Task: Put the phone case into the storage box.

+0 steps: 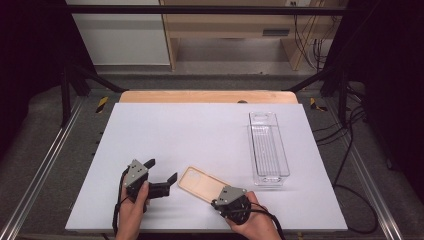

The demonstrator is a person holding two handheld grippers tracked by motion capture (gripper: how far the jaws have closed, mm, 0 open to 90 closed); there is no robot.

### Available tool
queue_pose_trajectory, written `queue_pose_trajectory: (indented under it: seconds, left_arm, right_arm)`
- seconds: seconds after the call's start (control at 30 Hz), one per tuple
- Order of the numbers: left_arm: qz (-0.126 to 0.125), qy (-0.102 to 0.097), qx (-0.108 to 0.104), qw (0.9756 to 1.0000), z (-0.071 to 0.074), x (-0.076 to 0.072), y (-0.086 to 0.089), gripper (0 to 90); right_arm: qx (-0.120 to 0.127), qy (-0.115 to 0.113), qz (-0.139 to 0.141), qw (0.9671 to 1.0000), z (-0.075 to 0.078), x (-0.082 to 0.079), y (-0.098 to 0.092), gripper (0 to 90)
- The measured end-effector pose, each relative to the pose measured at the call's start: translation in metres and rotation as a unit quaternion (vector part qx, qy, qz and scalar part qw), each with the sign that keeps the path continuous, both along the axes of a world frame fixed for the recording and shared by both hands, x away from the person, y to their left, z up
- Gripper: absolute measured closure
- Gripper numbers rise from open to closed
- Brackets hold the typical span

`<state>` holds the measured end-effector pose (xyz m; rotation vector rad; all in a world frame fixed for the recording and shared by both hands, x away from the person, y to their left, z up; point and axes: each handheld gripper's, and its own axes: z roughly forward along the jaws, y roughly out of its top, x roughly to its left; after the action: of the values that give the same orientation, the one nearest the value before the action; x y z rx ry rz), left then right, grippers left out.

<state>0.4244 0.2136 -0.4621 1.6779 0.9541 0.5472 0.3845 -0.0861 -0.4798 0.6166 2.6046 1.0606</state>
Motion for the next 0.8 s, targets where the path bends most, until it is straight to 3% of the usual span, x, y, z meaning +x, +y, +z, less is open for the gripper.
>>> queue_pose_trajectory:
  seconds: [0.3,0.43,0.63,0.7,0.8]
  left_arm:
    - [0.013,-0.004,-0.009,0.9999,0.002,0.002,0.002,1.9]
    - [0.015,-0.004,-0.026,0.9995,0.004,0.0,0.004,1.8]
    - [0.005,-0.009,-0.044,0.999,0.012,0.002,0.003,1.8]
    - [0.002,-0.01,-0.058,0.9982,0.017,0.003,0.002,1.8]
    - [-0.003,-0.012,-0.066,0.9978,0.023,0.004,0.001,1.8]
  right_arm:
    - [0.047,-0.047,-0.021,0.9976,0.012,0.0,-0.004,87.7]
    - [0.063,-0.057,-0.035,0.9958,0.011,0.002,-0.007,87.7]
    - [0.087,-0.092,-0.058,0.9903,0.021,0.007,-0.011,87.6]
    - [0.108,-0.11,-0.073,0.9854,0.03,0.013,-0.015,87.6]
    - [0.124,-0.115,-0.083,0.982,0.035,0.017,-0.017,87.7]
